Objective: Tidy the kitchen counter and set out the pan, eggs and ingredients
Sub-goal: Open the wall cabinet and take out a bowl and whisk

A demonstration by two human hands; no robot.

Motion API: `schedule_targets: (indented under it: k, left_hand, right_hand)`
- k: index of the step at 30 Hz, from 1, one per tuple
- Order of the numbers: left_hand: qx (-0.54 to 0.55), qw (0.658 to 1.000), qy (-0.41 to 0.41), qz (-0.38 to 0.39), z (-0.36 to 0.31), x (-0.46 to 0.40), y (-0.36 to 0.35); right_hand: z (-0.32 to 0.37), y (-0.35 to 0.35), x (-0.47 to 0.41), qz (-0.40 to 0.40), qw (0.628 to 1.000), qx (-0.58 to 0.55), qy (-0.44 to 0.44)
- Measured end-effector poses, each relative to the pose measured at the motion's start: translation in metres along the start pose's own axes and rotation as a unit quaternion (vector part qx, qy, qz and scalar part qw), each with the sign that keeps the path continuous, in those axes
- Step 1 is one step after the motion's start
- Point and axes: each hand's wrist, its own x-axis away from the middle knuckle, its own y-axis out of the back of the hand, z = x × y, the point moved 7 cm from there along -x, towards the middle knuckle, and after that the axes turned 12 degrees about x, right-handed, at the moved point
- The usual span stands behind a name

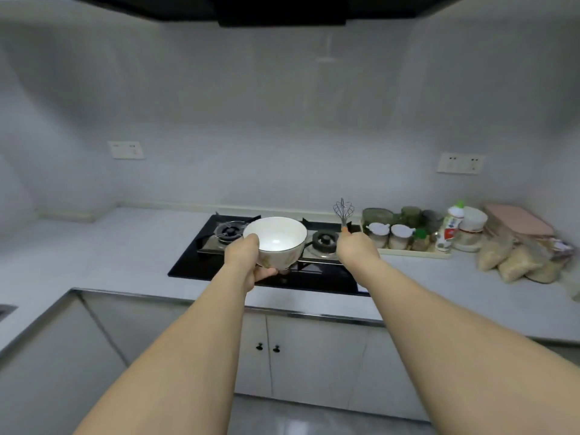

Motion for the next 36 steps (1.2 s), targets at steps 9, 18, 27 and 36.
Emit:
schedule_targets:
  k: [9, 18, 27, 36]
  left_hand:
    - [0.066, 0.992, -0.008, -0.104, -0.035, -0.036, 0.181]
    - [0.161, 0.969, -0.040, -0.183, -0.063, -0.122, 0.275]
    - [0.171, 0.953, -0.051, -0.243, -0.129, -0.246, 0.335]
    - [0.158, 0.947, -0.063, -0.272, -0.177, -0.321, 0.386]
  right_hand:
    - [0.117, -0.162, 0.040, 0.130, 0.986, -0.063, 0.079]
    - [0.205, -0.309, 0.014, 0.245, 0.957, -0.089, 0.125]
    - [0.273, -0.392, -0.082, 0.314, 0.942, -0.046, 0.106]
    - [0.334, -0.455, -0.122, 0.411, 0.907, -0.091, 0.028]
